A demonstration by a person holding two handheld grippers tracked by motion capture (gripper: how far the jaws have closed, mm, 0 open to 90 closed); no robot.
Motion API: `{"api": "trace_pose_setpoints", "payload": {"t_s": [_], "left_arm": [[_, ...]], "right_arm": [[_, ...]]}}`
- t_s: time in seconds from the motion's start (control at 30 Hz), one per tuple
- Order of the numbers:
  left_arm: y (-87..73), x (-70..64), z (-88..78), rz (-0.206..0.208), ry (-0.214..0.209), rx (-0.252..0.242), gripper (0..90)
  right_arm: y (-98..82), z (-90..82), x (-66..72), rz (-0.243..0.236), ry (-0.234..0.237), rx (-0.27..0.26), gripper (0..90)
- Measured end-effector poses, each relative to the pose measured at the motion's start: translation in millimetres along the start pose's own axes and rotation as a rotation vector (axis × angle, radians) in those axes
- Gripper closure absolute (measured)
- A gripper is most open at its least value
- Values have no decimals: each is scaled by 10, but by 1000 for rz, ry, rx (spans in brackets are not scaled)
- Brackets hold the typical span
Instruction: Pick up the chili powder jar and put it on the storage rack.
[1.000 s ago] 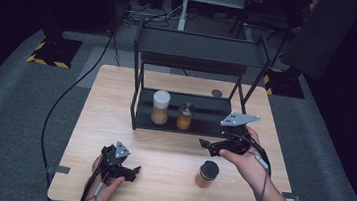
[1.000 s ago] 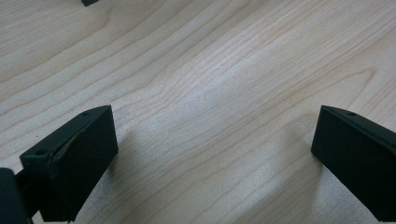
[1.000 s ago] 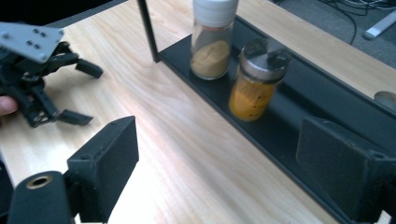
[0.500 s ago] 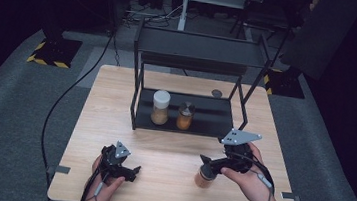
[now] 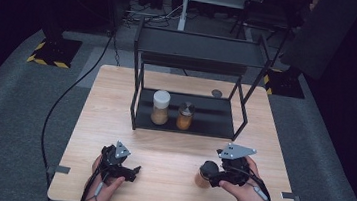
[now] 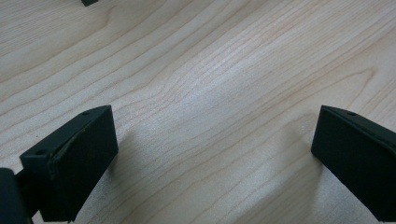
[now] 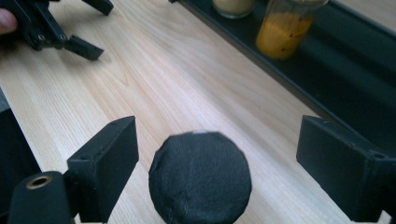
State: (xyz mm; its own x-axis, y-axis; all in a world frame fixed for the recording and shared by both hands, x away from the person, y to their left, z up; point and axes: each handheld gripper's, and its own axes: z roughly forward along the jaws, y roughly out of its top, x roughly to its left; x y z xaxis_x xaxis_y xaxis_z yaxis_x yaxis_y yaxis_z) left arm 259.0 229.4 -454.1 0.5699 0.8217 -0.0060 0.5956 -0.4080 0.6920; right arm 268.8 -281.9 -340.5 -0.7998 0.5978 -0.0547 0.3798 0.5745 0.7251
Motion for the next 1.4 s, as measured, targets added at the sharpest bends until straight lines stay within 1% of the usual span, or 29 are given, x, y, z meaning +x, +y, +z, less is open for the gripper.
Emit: {"api": "trace_pose_setpoints", "payload": {"t_s": [0.17, 0.33, 0.7, 0.9, 1.0, 1.07, 1.13, 1.17, 1.2, 1.23, 1.4], "left_arm": [[0, 0, 0, 0, 0, 0, 1], [0, 0, 0, 0, 0, 0, 1], [0, 0, 0, 0, 0, 0, 2], [0, 0, 0, 0, 0, 0, 1], [0, 0, 0, 1, 0, -1, 1], [0, -1, 0, 0, 0, 0, 1], [-1, 1, 0, 1, 0, -1, 1], [0, 0, 0, 1, 0, 0, 2], [0, 0, 0, 0, 0, 0, 1], [0, -1, 0, 0, 0, 0, 1], [0, 0, 0, 0, 0, 0, 1]], "right_arm": [[-90, 60, 40, -3, -2, 10, 128], [-180, 141, 44, 4, 3, 27, 127], [-314, 317, 31, 17, 12, 54, 127], [-365, 416, 8, 34, 19, 67, 129], [-383, 458, -5, 34, 27, 70, 160], [-387, 479, -8, 33, 33, 74, 195], [-388, 497, -7, 24, 36, 78, 230], [-387, 506, -9, 15, 40, 81, 272], [-392, 511, -10, 7, 44, 79, 295], [-395, 515, 3, -5, 36, 79, 313], [-409, 513, -5, -12, 37, 72, 317]]}}
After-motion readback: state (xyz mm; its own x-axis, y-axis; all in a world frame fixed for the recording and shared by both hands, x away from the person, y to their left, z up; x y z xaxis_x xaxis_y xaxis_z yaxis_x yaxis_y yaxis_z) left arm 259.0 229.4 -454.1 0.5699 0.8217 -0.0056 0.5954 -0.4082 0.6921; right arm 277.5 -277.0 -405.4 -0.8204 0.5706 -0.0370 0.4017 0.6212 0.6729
